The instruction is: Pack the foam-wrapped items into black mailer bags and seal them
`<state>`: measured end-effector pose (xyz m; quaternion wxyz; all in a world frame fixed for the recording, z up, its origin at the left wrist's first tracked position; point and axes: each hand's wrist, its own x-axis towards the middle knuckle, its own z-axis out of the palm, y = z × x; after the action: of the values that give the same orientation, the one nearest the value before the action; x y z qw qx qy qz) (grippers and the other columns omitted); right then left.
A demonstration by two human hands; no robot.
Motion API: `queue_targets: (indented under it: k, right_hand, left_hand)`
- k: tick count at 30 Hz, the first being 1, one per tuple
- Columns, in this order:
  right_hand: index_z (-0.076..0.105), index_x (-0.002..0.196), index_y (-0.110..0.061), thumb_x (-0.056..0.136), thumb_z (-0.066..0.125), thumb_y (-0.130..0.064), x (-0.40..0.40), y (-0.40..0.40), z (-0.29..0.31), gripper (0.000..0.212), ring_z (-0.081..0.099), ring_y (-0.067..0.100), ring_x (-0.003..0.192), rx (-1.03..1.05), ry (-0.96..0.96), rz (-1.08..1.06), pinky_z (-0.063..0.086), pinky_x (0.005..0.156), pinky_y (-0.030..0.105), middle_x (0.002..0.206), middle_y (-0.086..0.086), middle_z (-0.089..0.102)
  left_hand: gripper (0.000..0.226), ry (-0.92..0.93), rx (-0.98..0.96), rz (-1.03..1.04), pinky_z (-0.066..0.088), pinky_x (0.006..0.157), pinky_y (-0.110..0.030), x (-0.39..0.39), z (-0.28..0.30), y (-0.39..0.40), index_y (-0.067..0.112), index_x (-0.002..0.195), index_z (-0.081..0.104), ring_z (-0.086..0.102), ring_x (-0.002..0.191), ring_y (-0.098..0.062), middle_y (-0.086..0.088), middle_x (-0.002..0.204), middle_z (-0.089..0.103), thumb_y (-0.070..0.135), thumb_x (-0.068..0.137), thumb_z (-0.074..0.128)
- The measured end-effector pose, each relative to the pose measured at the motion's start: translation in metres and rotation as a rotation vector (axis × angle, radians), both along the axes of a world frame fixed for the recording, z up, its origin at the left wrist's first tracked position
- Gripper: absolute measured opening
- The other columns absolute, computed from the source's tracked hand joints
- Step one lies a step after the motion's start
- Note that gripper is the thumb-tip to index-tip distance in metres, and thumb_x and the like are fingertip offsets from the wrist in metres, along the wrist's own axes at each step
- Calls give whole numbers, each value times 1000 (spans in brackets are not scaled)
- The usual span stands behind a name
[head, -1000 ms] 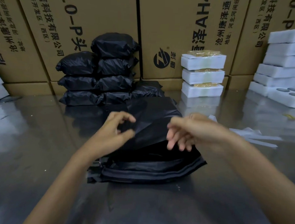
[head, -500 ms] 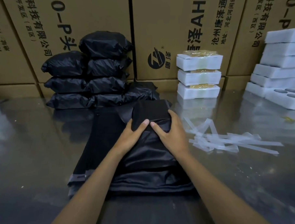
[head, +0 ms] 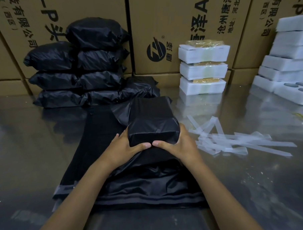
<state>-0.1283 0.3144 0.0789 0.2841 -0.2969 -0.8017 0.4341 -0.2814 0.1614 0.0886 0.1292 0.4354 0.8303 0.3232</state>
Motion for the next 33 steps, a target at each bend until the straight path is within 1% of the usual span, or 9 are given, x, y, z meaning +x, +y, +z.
queue_targets:
  k: [2,4,11,14,17,21,24,29,33]
  right_hand:
    - [41,145,-30,58,89,-59,1,0,-1,103,58,14,123,-4,13,-1,49,103,33,135,-8,61]
    - [43,143,-32,61,88,-56,3,0,0,96,59,12,122,-5,30,8,49,101,31,132,-11,63]
    - [49,136,-37,56,83,-65,14,-1,6,92,61,7,115,-7,55,54,50,96,26,116,-24,62]
    - [47,137,-33,47,80,-73,16,-2,4,104,61,14,117,15,-35,70,52,98,35,126,-12,64]
    - [41,140,-32,49,78,-77,16,-2,2,108,58,21,123,53,-125,72,49,102,40,133,-5,62]
    - [27,148,-33,40,42,-102,15,-2,-1,129,49,29,133,264,-385,11,33,112,44,142,2,54]
    - [30,146,-33,38,31,-107,17,0,-4,131,47,30,133,307,-439,2,28,110,42,141,2,55]
    - [42,141,-36,52,44,-100,22,1,-5,110,51,25,130,291,-340,22,33,110,38,134,-5,60]
    - [44,141,-39,65,61,-86,28,1,-2,91,52,17,129,233,-239,107,39,112,43,134,-8,61]
  left_hand:
    - [92,21,58,0,9,123,-36,7,2,-5,38,153,21,30,144,-13,25,145,36,76,76,52]
    - [86,42,79,14,20,122,-37,12,3,-9,35,153,23,36,139,-14,21,144,43,71,81,53]
    - [99,79,37,18,36,115,-42,22,13,-21,27,157,14,46,135,-22,5,146,50,77,77,46]
    - [102,58,-3,-12,31,117,-36,25,5,-31,27,158,6,40,140,-18,3,154,40,74,78,47]
    - [101,149,-90,-7,8,124,-36,22,-2,-33,20,158,-3,19,150,-15,2,164,18,73,83,41]
    - [102,206,-169,-4,-1,124,-37,17,-7,-33,23,158,-8,10,151,-10,4,166,9,79,83,32]
    - [103,220,-186,-14,-1,124,-36,15,-9,-33,23,158,-7,9,151,-9,5,166,8,82,81,28]
    - [98,189,-125,-25,0,124,-36,15,-10,-35,26,158,-1,11,151,-8,7,165,15,80,82,30]
    - [95,143,-89,-49,1,124,-36,11,-10,-39,30,158,1,13,150,-8,10,163,20,78,84,35]
